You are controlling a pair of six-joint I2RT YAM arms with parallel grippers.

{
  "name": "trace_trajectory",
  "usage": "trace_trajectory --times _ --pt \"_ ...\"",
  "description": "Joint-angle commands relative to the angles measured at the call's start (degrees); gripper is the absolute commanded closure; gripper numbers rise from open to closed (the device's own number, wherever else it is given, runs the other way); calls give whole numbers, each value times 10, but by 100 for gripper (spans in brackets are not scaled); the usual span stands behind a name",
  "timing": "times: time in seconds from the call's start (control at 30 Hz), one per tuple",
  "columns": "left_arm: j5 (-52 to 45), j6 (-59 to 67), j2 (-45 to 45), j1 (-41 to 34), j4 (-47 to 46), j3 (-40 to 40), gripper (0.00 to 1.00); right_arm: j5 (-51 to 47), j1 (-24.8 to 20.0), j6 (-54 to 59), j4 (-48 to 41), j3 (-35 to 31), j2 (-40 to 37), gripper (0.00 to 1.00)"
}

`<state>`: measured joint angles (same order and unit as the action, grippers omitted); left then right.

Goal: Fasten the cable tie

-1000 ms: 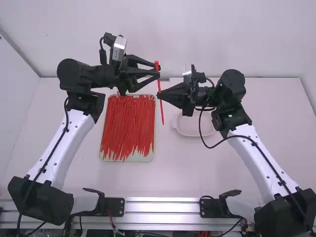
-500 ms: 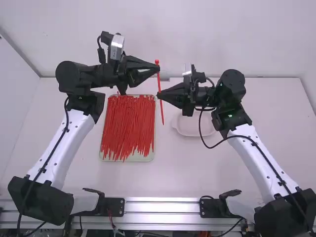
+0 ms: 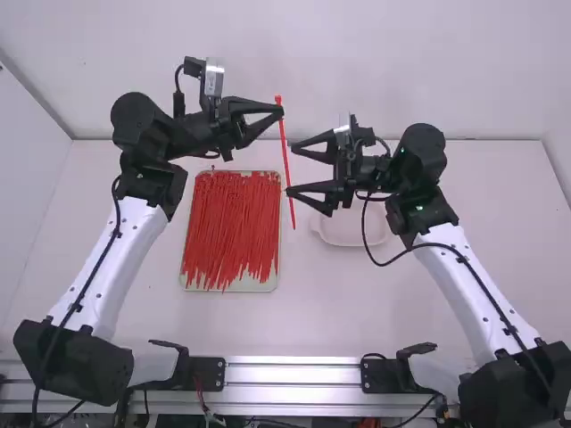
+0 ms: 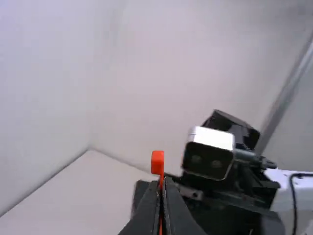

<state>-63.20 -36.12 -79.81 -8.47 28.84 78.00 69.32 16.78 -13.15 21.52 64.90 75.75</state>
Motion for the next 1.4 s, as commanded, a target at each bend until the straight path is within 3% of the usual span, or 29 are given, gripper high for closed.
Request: trace_trajectory --times 0.0,0.17,0.33,0.5,0.77,0.97,1.2,1.37 --pt "48 44 1 18 -19 14 98 1 -14 -7 -5 19 -1 2" --pt "120 90 -5 40 -92 14 98 45 -20 104 -27 19 -1 2" --pt "130 75 -49 56 -70 14 98 56 -10 256 -30 19 -1 2" --pt "131 58 -114 61 -71 24 98 4 -16 391 -121 19 -1 2" --pt "97 -76 -169 73 -79 43 98 1 -48 629 -214 18 -1 2" --pt "-26 -289 -179 116 -56 54 98 25 -64 837 -275 18 -1 2" --pt "-86 -419 -178 117 -59 54 98 26 -54 963 -311 18 0 2" --pt "-110 -494 -178 91 -62 52 98 16 -42 975 -307 18 0 2"
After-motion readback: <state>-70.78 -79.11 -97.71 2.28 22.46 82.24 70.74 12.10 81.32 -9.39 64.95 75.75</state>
